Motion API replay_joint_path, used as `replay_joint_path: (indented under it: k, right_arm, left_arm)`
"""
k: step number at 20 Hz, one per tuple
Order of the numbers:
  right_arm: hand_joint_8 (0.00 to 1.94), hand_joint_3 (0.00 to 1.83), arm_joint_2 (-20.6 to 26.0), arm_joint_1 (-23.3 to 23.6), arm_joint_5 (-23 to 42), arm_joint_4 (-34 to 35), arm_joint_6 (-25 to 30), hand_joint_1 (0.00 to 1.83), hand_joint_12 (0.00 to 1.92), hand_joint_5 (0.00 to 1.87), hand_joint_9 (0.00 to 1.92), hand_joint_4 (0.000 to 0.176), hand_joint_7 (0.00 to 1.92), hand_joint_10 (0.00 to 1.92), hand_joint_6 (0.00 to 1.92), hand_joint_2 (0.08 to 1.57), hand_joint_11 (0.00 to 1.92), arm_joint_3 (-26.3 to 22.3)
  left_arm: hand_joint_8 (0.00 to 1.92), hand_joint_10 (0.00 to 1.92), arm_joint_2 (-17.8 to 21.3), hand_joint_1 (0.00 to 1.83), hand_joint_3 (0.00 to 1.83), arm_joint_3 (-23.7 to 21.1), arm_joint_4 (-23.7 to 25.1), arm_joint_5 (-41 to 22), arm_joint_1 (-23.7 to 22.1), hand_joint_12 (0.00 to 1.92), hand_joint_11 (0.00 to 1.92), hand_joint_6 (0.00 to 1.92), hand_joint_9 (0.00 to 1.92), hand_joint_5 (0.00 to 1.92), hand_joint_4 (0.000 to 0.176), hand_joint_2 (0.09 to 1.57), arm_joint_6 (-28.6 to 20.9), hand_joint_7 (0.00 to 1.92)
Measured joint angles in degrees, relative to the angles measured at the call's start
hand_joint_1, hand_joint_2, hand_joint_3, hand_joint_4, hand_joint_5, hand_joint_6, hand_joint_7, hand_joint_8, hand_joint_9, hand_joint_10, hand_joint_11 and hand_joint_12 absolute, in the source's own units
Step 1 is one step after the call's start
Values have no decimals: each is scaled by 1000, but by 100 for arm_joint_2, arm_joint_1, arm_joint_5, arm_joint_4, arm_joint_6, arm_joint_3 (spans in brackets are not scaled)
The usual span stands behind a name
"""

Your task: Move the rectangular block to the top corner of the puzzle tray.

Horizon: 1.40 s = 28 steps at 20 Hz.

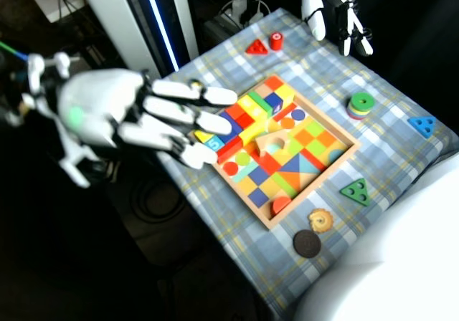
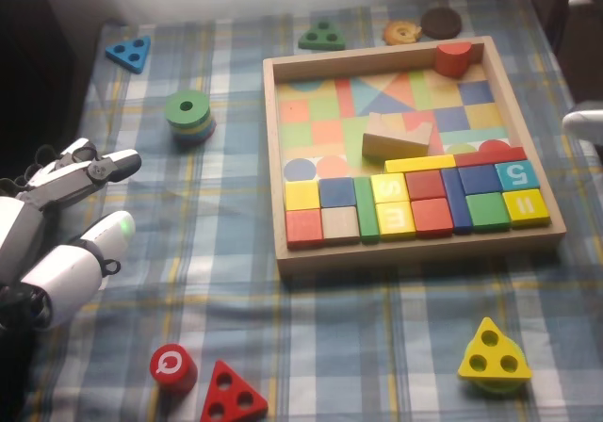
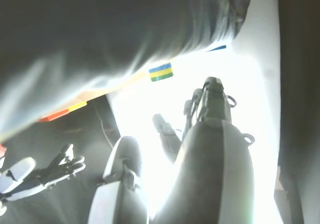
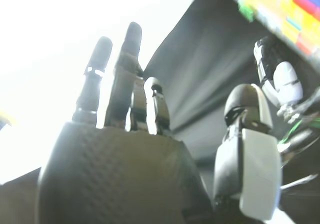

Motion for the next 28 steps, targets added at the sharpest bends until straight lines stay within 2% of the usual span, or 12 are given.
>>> replay_joint_path:
  k: [2, 3, 7, 10, 12, 14, 16, 18, 20, 21, 23, 28]
  right_arm:
    - [1838, 0, 0, 660, -623, -743, 57, 1130, 1921, 470, 1216, 0, 1029, 1921, 8, 1085, 1239, 173]
    - [1920, 0, -24, 911, -793, -1091, 142, 1213, 1921, 479, 1317, 0, 1096, 1921, 8, 1063, 1350, 238]
    - [1941, 1, -466, 1930, -1891, -3534, 2483, 1497, 1921, 499, 1681, 0, 1484, 1921, 4, 1073, 1730, 1082]
    - [1941, 4, -481, 2332, -2208, -4360, 3086, 1698, 1921, 479, 1653, 0, 1488, 1921, 1, 1085, 1716, 1198]
    - [1941, 0, -496, 2551, -2339, -5029, 3451, 1674, 1921, 591, 1602, 0, 1467, 1921, 15, 1067, 1656, 1198]
    - [1941, 4, -632, 2907, -2511, -5991, 3825, 1718, 1921, 557, 1647, 0, 1499, 1921, 2, 1083, 1690, 1196]
    - [1941, 26, -769, 3224, -2522, -6675, 4321, 1682, 1921, 456, 1627, 0, 1495, 1921, 0, 1130, 1657, 1231]
    - [1941, 43, -940, 3370, -2485, -7506, 5069, 1556, 1921, 381, 1564, 0, 1430, 1921, 3, 1175, 1580, 1425]
    - [1941, 44, -1014, 3445, -2492, -8164, 5517, 1550, 1921, 363, 1539, 0, 1404, 1921, 4, 1179, 1559, 1552]
    - [1941, 46, -1016, 3460, -2503, -8262, 5574, 1523, 1921, 340, 1510, 0, 1371, 1921, 6, 1187, 1532, 1572]
    - [1941, 42, -1095, 3501, -2494, -8266, 5582, 1497, 1921, 357, 1481, 0, 1345, 1921, 12, 1190, 1509, 1659]
    - [1941, 40, -1565, 3471, -2391, -8736, 5858, 1555, 1921, 410, 1521, 0, 1400, 1921, 18, 1200, 1551, 1982]
  left_arm:
    - [0, 1, 0, 741, 2, 0, 35, 0, 7, 0, 0, 0, 69, 571, 80, 1373, -2, 123]
    - [1, 0, 0, 773, 0, 0, 61, -2, 17, 0, 0, 2, 68, 575, 59, 1370, -2, 126]
    - [1, 5, 0, 757, 0, 0, -26, 2, 52, 0, 0, 1, 60, 564, 74, 1371, -2, 122]
    - [2, 8, 0, 703, 1, 0, 9, 9, 52, 0, 0, 1, 74, 565, 78, 1371, -2, 127]
    - [3, 9, 2, 732, 0, 0, 17, 15, 52, 0, 0, 5, 89, 582, 74, 1361, 0, 137]
    - [0, 4, 2, 705, 2, 0, 15, 42, 52, 0, 0, 1, 85, 569, 88, 1370, 0, 132]
    - [3, 3, 2, 756, 0, 0, 11, 63, 52, 0, 0, 4, 84, 579, 47, 1371, 4, 142]
    - [0, 0, 37, 722, 0, 0, 28, 127, 52, 0, 0, 2, 75, 565, 80, 1369, 15, 127]
    - [6, 4, 42, 731, 0, 0, 33, 157, 52, 0, 0, 7, 85, 580, 70, 1365, 15, 145]
    - [4, 3, 42, 701, 0, 2, 57, 173, 52, 0, 0, 4, 85, 576, 90, 1364, 17, 144]
    - [2, 4, 48, 743, 0, 26, 127, 243, 52, 0, 0, 6, 94, 589, 75, 1355, 15, 146]
    - [0, 3, 61, 720, 1, 83, 146, 278, 42, 0, 0, 2, 69, 568, 86, 1364, 17, 129]
